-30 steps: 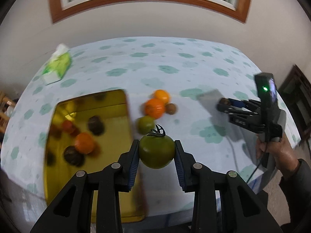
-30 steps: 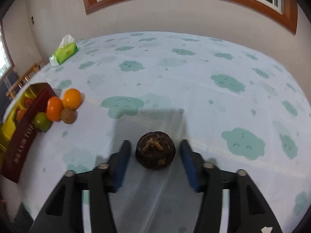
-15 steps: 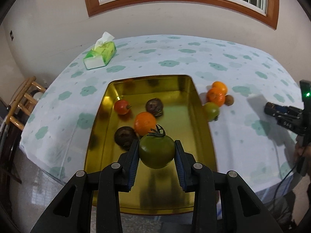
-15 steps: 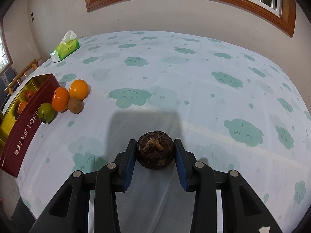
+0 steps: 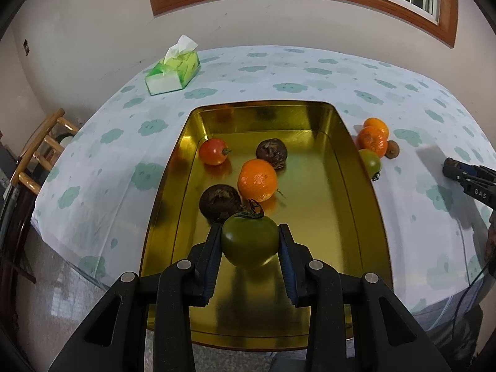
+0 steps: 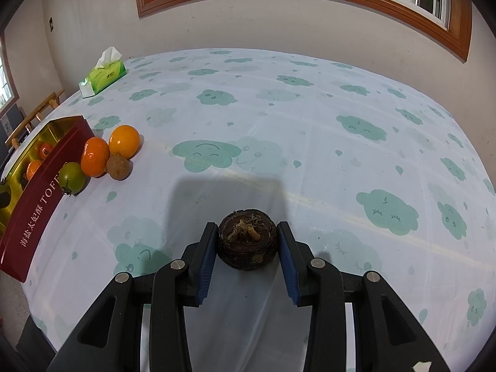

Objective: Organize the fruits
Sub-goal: 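Lower the green tomato into the gold tray and open the left gripper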

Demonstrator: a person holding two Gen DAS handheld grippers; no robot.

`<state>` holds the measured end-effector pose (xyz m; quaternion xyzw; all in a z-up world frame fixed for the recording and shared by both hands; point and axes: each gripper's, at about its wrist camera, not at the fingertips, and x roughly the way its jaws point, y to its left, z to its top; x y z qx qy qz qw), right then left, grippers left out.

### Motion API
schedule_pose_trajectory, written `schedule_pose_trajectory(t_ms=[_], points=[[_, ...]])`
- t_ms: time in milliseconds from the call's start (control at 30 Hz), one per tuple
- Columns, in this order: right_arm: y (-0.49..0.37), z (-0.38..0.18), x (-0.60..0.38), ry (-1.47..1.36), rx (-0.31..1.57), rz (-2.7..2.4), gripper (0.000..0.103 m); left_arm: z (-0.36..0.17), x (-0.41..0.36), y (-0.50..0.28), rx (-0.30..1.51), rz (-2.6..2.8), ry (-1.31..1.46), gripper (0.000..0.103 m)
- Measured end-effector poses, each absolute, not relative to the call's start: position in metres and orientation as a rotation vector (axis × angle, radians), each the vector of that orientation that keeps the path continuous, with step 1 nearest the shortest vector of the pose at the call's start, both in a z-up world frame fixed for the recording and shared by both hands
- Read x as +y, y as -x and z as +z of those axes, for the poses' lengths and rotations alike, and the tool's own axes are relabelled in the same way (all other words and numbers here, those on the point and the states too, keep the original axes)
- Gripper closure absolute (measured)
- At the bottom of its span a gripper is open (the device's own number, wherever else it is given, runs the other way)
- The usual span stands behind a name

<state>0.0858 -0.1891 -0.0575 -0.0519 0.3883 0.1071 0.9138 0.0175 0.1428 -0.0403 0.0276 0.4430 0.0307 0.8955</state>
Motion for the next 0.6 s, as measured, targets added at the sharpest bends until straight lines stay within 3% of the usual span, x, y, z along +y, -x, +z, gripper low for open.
schedule_pose_trajectory(t_ms=[600], points=[[-0.086, -0.058, -0.189, 0.107, 0.800, 0.219, 0.067, -0.048, 0.154, -0.019, 0.934, 0.080, -0.035, 0.067]])
